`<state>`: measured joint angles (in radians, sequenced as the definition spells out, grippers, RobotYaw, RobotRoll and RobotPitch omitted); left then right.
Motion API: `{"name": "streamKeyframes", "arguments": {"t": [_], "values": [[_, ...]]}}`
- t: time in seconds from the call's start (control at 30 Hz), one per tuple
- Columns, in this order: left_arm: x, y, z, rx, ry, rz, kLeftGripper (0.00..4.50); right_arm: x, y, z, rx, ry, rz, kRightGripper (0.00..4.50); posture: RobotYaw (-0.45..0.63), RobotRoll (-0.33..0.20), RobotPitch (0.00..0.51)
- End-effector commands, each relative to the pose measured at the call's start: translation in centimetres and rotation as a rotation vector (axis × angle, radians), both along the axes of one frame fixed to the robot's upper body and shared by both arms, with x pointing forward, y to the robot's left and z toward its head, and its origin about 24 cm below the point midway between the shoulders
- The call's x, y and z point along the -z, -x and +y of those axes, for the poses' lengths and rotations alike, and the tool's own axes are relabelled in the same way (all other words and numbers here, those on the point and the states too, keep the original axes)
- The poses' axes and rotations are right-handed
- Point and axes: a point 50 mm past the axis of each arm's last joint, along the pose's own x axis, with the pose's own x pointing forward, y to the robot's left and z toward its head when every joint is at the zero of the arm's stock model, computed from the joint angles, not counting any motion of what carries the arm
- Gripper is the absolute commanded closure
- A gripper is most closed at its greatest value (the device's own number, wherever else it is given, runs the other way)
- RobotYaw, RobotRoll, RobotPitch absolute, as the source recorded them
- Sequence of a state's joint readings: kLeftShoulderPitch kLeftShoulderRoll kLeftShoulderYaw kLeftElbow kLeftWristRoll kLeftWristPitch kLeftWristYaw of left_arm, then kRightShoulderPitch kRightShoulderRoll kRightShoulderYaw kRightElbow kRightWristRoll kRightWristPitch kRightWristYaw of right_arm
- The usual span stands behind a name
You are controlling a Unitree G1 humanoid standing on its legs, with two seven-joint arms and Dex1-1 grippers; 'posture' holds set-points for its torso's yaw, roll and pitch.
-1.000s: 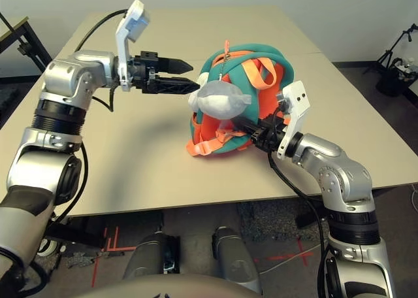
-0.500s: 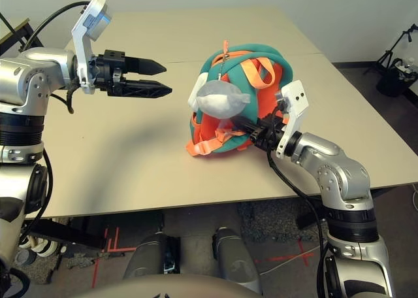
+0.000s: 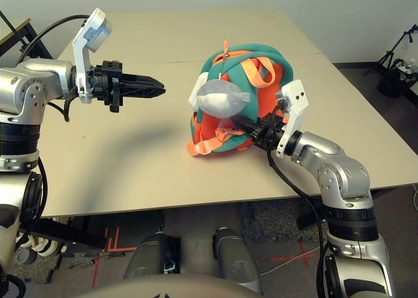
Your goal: Put the pencil case into the backpack and zip it.
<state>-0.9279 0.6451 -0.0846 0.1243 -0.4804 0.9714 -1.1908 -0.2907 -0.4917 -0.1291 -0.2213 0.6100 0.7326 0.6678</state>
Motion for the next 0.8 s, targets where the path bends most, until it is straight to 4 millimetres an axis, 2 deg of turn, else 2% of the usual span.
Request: {"name": "streamKeyframes", "arguments": {"t": [0.03, 0.4, 0.8], "values": [[0.9, -0.4, -0.5, -0.012, -0.014, 0.006, 4.50, 0.0, 0.1, 0.8, -0.052, -0.017, -0.005, 4.07, -0.11, 0.000, 0.025], [2.7, -2.8, -2.9, -0.045, -0.041, -0.041, 4.50, -0.2, 0.2, 0.7, -0.046, -0.015, -0.015, 4.07, -0.14, 0.000, 0.008], [3.2, -3.4, -4.9, -0.009, -0.019, -0.043, 4.50, -0.2, 0.3, 0.6, -0.038, -0.012, -0.019, 4.07, -0.15, 0.000, 0.001]]}}
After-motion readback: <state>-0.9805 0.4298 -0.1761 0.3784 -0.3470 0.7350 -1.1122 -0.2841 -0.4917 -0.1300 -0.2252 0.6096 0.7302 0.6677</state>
